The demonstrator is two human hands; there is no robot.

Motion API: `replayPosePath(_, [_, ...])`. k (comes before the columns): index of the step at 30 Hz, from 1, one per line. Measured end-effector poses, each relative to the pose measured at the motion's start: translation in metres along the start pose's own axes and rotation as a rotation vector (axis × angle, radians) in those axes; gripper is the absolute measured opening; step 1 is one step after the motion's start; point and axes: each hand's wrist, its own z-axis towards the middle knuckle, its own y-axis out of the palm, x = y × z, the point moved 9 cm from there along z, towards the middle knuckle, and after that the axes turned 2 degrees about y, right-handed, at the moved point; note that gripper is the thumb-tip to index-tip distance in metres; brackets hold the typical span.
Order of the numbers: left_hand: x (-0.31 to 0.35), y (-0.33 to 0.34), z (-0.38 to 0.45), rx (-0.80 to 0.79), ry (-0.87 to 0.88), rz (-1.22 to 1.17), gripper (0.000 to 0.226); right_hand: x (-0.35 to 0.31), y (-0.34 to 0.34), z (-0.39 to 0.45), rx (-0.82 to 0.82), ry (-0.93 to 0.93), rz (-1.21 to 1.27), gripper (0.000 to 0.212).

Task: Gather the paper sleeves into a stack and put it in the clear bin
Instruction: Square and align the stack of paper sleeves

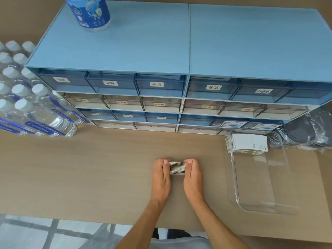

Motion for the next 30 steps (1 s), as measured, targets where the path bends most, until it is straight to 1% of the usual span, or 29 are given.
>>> replayPosePath(6, [-0.002, 0.001, 0.001, -0.037, 0.019, 0.020, 0.028, 0.001, 0.001, 0.000, -0.010, -0.006, -0.008, 0.021])
replayPosePath(7, [-0.002, 0.002, 0.001, -0.065, 0.021, 0.031, 0.025, 0.001, 0.001, 0.000, -0.009, -0.007, -0.009, 0.020])
replayPosePath(9, [0.001, 0.003, 0.000, -0.163, 0.060, 0.055, 0.011, 0.001, 0.002, 0.000, -0.007, -0.009, -0.015, 0.019])
replayPosePath(10, [0.003, 0.004, -0.001, -0.231, 0.083, 0.062, 0.012, 0.001, 0.002, 0.000, -0.008, -0.011, -0.016, 0.019])
replayPosePath(12, [0.002, 0.005, -0.001, -0.327, 0.113, 0.092, 0.034, 0.000, 0.001, -0.001, -0.013, -0.018, -0.011, 0.024])
replayPosePath(13, [0.000, 0.005, 0.000, -0.339, 0.120, 0.110, 0.039, -0.001, 0.001, -0.001, -0.013, -0.021, -0.007, 0.026])
replayPosePath(15, [0.000, 0.003, 0.001, -0.321, 0.136, 0.115, 0.038, -0.004, 0.001, -0.001, -0.021, -0.020, 0.004, 0.025])
replayPosePath(17, [0.002, 0.003, 0.001, -0.298, 0.148, 0.094, 0.033, -0.006, 0.000, 0.000, -0.070, -0.011, 0.011, 0.022])
replayPosePath(18, [0.003, 0.002, 0.002, -0.289, 0.153, 0.087, 0.031, -0.006, -0.001, 0.001, -0.119, -0.012, 0.005, 0.020])
replayPosePath(20, [0.004, 0.003, 0.002, -0.289, 0.147, 0.088, 0.029, -0.004, 0.000, 0.000, -0.280, -0.017, -0.037, 0.016])
replayPosePath(21, [0.004, 0.003, 0.001, -0.291, 0.137, 0.092, 0.029, -0.002, 0.001, -0.001, -0.376, -0.012, -0.071, 0.021])
replayPosePath(22, [0.004, 0.003, 0.001, -0.290, 0.124, 0.096, 0.029, 0.000, 0.002, -0.003, -0.454, -0.008, -0.103, 0.031])
replayPosePath(23, [0.004, 0.003, 0.001, -0.291, 0.106, 0.102, 0.030, 0.001, 0.001, -0.003, -0.502, -0.006, -0.123, 0.039])
replayPosePath(25, [0.006, 0.002, 0.002, -0.315, 0.086, 0.115, 0.033, -0.003, -0.003, -0.002, -0.515, -0.026, -0.141, 0.041])
replayPosePath(27, [0.016, 0.001, 0.005, -0.355, 0.094, 0.144, 0.040, -0.012, -0.005, 0.001, -0.476, -0.043, -0.127, 0.038])
replayPosePath(30, [0.031, -0.004, 0.011, -0.364, 0.035, 0.118, 0.043, -0.022, -0.012, 0.004, -0.418, 0.023, -0.006, 0.036])
